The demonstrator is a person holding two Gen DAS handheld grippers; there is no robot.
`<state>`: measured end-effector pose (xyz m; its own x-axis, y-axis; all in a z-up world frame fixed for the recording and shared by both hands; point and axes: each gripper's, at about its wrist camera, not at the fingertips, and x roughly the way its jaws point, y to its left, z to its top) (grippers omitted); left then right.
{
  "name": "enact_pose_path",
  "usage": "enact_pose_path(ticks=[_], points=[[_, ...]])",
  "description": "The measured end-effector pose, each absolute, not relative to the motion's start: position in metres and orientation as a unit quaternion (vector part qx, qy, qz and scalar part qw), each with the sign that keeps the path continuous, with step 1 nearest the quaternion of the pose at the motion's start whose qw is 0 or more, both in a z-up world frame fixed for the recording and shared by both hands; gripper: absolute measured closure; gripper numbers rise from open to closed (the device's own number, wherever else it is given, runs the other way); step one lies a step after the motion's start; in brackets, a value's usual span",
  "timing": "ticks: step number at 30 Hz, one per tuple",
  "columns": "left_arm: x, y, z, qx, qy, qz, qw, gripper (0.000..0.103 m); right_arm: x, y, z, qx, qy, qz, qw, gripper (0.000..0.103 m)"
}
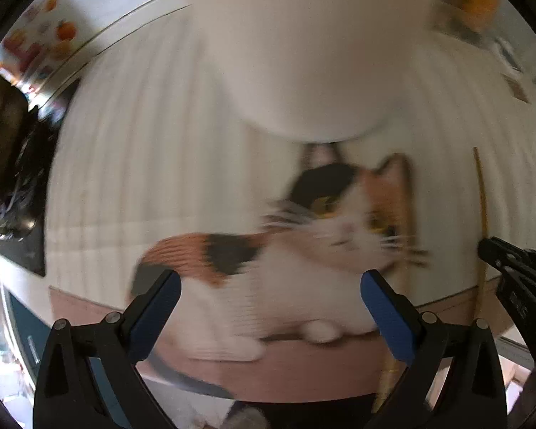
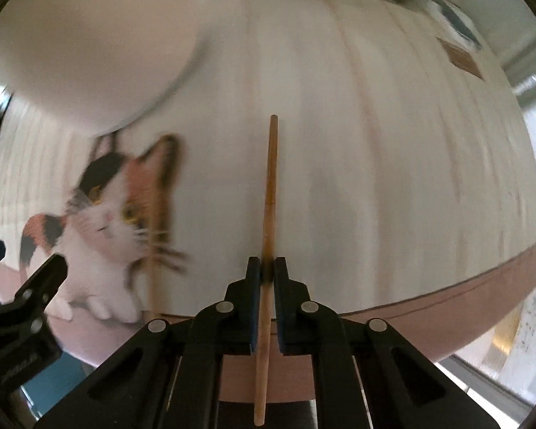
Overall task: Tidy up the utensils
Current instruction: 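Lower the left tool onto a chopstick and close it while the right tool grasps another, then lift the chopstick in the left tool toward the holder while the right tool carries its chopstick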
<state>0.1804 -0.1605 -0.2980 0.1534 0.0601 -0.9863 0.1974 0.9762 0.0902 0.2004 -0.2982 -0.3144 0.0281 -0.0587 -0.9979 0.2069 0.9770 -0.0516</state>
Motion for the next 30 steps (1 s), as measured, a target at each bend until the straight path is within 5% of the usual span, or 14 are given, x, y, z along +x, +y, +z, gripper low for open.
enact_pose_path(ticks=[3,6,11,14,30], points=[[0.176,-0.187,-0.302,0.071,0.666,-0.091,0.737,0.005,0.196,-0.331,-0.313,0.063,0.691,-0.121,0.710,0.096],[0.169,-0.213,-0.311,0.078,0.677,-0.115,0.723,0.023,0.190,-0.356,-0.311,0.071,0.690,-0.142,0.706,0.096],[0.160,-0.237,-0.325,0.105,0.683,-0.122,0.712,0.075,0.180,-0.389,-0.308,0.100,0.687,-0.169,0.699,0.096],[0.154,-0.245,-0.323,0.115,0.676,-0.120,0.718,0.098,0.173,-0.400,-0.308,0.111,0.686,-0.174,0.698,0.095],[0.132,-0.137,-0.310,0.072,0.678,0.004,0.732,0.099,0.181,-0.331,-0.309,0.092,0.700,-0.070,0.705,0.096]])
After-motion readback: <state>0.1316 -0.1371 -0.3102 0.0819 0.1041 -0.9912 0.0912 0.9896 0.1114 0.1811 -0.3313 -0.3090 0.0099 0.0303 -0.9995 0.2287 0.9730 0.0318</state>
